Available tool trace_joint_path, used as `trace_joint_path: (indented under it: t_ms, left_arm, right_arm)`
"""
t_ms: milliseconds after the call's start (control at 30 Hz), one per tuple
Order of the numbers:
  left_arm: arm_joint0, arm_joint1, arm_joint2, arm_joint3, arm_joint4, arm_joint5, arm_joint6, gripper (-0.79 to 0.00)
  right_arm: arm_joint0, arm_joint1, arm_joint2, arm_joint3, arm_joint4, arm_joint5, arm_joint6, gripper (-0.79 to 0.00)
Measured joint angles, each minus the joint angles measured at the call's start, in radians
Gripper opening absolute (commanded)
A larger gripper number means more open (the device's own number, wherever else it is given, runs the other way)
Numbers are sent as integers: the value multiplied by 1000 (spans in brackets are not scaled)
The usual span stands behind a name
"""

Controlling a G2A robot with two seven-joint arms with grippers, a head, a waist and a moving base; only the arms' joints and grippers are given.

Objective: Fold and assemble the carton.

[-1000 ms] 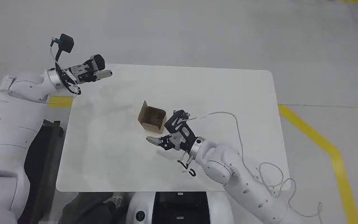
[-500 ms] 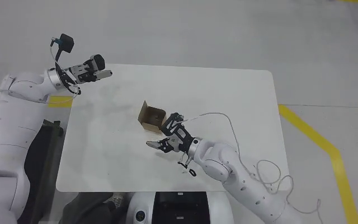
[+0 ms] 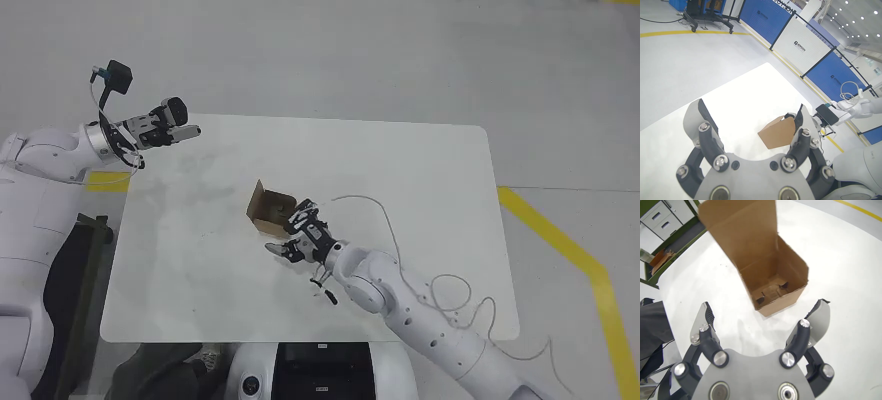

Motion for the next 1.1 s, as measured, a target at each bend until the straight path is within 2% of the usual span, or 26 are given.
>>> trace_joint_path:
  t_ms: [333, 600, 700, 900, 967, 1100]
  left_arm:
    - [0, 0, 0, 0, 0, 0, 0, 0]
    - [0, 0, 0, 0, 0, 0, 0, 0]
    - [0, 0, 0, 0, 0, 0, 0, 0]
    - [0, 0, 0, 0, 0, 0, 0, 0]
    - [0, 0, 0, 0, 0, 0, 0, 0]
    - [0, 0, 0, 0, 0, 0, 0, 0]
  right_arm:
    - [53, -32, 14, 89, -21, 114, 27, 0]
    - [89, -44, 82, 109, -48, 262, 59, 0]
    - [81, -45, 90, 97, -47, 237, 65, 0]
    - [42, -45, 58, 54, -54, 114, 109, 0]
    - [28, -50, 47, 40, -57, 107, 83, 0]
    - [19, -66, 37, 41, -47, 155, 9, 0]
